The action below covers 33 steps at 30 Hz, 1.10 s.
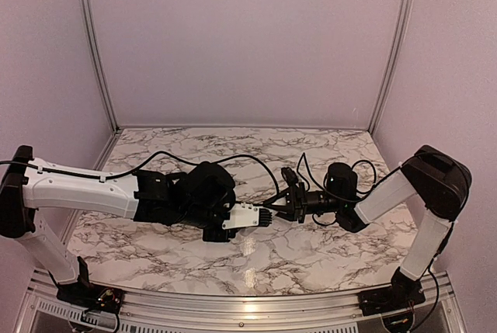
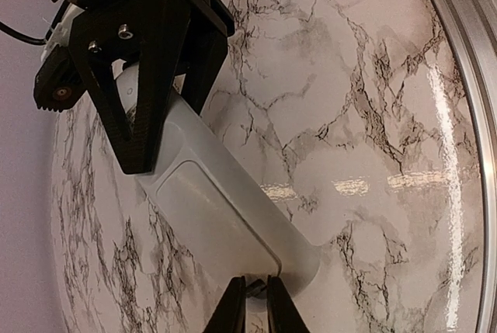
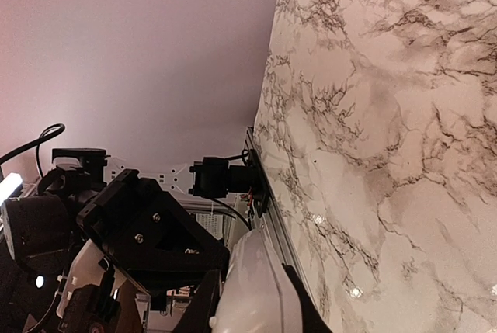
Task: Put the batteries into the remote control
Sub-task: Press the battery cover on the remote control.
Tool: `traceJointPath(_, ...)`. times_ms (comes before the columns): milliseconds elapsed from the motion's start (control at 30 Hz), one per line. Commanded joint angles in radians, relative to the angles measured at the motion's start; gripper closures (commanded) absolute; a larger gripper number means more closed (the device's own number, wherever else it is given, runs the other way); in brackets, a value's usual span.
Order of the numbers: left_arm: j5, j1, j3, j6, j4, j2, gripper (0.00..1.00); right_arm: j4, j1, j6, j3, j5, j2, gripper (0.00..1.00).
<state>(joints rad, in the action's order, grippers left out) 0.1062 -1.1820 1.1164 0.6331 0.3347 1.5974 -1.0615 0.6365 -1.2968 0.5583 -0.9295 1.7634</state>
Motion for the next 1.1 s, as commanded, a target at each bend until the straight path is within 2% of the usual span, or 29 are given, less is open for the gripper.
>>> traceJointPath(0,-0.045,0.010,-0.007,0.003,0.020,0.026,0.88,-0.104,0.025,-0.025,0.029,-0.080,-0.033,1.00)
traceJointPath(267,-0.141,0.009,0.021,-0.001,0.096,0.041,0.88,-0.145,0.024,-0.041,0.041,-0.083,-0.037,1.00)
traceJointPath(533,-0.088,0.015,0.003,-0.075,0.079,0.009,0.83,-0.121,0.003,-0.007,0.042,-0.082,-0.064,1.00)
traceJointPath(800,-0.047,0.018,-0.076,-0.160,-0.112,-0.209,0.58,-0.007,-0.012,0.096,0.053,-0.068,-0.087,1.00)
traceJointPath(900,0.036,0.031,-0.131,-0.255,-0.202,-0.270,0.36,0.033,-0.014,0.125,0.058,-0.060,-0.100,1.00)
traceJointPath(1000,0.066,0.080,-0.173,-0.435,-0.260,-0.303,0.08,0.064,-0.014,0.155,0.061,-0.047,-0.117,1.00)
traceJointPath(1067,0.003,0.128,-0.177,-0.582,-0.265,-0.297,0.01,0.091,-0.014,0.181,0.064,-0.037,-0.130,1.00)
